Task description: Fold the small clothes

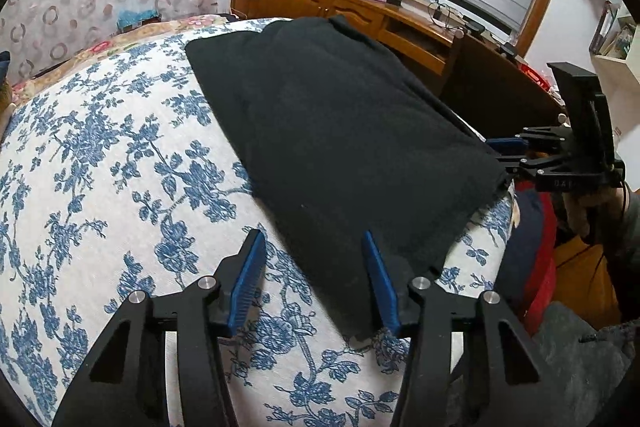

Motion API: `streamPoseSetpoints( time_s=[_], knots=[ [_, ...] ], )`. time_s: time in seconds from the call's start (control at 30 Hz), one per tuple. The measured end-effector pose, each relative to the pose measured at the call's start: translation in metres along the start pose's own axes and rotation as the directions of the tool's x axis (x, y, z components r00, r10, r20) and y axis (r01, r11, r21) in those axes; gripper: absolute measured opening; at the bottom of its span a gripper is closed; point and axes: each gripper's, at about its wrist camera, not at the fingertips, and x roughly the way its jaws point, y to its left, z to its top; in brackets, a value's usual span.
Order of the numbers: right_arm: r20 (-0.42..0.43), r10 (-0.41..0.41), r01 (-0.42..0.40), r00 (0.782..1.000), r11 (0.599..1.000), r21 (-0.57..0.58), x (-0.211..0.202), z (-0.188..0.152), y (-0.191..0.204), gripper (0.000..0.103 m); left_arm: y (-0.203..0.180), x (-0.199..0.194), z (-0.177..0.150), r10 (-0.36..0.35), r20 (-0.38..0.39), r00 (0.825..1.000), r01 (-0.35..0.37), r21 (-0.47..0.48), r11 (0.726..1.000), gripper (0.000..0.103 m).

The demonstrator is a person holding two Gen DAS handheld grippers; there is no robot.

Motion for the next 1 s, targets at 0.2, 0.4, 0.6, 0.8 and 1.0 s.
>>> streamPoseSetpoints(
  time_s=[0.2,0.4,0.6,0.8,1.0],
  knots=[
    [0.005,0.048,-0.048,0.999,0.999,-0.02,0.0,-0.001,-0.001,0.023,-0.004,0.001,-0.001,-0.024,-0.007,1.0,0.024,0.009,1.0,0.043],
    [0.054,0.118,-0.119,0.992,0.993,0.001,-0.003,-0.003,-0.009,0.007,-0.005,-0.001,0.003,-0.05,-0.01,0.999,0.05,0.007,0.999,0.015],
    [0.167,0.131,-0.136,0.977,0.991,0.016,-0.026,0.006,-0.016,0.006,-0.004,-0.018,0.021,-0.052,0.063,0.997,0.051,0.007,0.999,0.012],
    [0.31,0.133,-0.143,0.941,0.99,0.008,-0.048,0.034,-0.024,0.006,0.008,-0.035,0.061,-0.045,0.157,0.987,0.046,-0.002,0.999,0.011],
    [0.354,0.125,-0.125,0.927,0.992,-0.022,-0.044,0.061,-0.03,0.006,0.026,-0.036,0.102,-0.032,0.204,0.978,0.034,-0.007,0.999,0.011]
  ],
)
